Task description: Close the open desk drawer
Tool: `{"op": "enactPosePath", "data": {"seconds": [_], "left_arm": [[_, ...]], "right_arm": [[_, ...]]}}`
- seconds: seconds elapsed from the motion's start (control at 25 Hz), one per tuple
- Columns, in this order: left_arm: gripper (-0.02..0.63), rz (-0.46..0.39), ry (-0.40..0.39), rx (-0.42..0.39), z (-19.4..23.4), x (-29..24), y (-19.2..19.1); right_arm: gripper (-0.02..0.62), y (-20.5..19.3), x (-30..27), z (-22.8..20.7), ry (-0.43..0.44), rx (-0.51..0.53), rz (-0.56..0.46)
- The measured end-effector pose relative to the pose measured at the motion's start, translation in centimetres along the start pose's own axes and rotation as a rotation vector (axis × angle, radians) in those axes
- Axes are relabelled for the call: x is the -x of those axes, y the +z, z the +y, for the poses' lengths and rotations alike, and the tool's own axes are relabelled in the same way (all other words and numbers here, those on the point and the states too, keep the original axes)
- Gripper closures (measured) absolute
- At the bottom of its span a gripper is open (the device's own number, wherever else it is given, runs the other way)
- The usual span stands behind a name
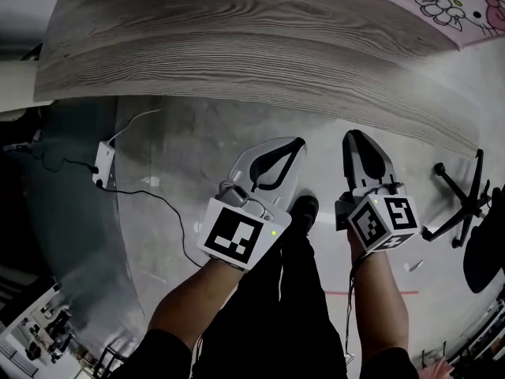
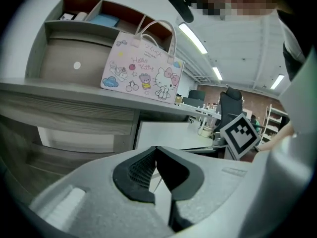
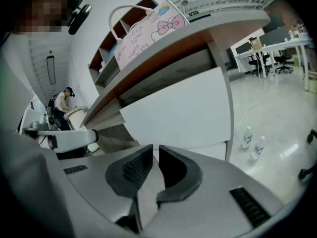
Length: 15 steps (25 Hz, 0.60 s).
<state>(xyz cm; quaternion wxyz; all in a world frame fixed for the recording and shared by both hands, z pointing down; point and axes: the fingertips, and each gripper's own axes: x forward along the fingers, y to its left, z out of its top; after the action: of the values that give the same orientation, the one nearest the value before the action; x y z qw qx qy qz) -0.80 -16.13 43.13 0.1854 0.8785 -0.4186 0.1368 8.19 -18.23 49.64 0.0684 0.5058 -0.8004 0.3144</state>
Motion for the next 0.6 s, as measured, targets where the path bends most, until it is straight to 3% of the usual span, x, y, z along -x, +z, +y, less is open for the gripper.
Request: {"op": "enactPosePath", "data": {"seconds": [0.16, 0.32, 0.44, 0.6], "left_arm": [[0.598, -0.009, -0.006, -0.013, 0.5, -0.7, -0.1], [0.598, -0.051, -0.002, -0.035, -0.6, 2.2, 2.2], [0.598, -0.043, -0.033, -0.042, -3.5, 6.2, 6.0], [0.598, -0.049, -0.098, -0.047, -9.1, 11.9, 13.7]], "right_arm": [[0.551, 0.4, 0.3, 0.7, 0.028, 0.028, -0.031], [0.572, 3.6, 3.4, 4.6, 0.106, 0.107, -0.071], [0.574, 7.4, 8.1, 9.2, 0.147, 0.116, -0.061], [0.577, 13.0, 15.7, 14.9, 0.193, 0.208, -0.026]]}}
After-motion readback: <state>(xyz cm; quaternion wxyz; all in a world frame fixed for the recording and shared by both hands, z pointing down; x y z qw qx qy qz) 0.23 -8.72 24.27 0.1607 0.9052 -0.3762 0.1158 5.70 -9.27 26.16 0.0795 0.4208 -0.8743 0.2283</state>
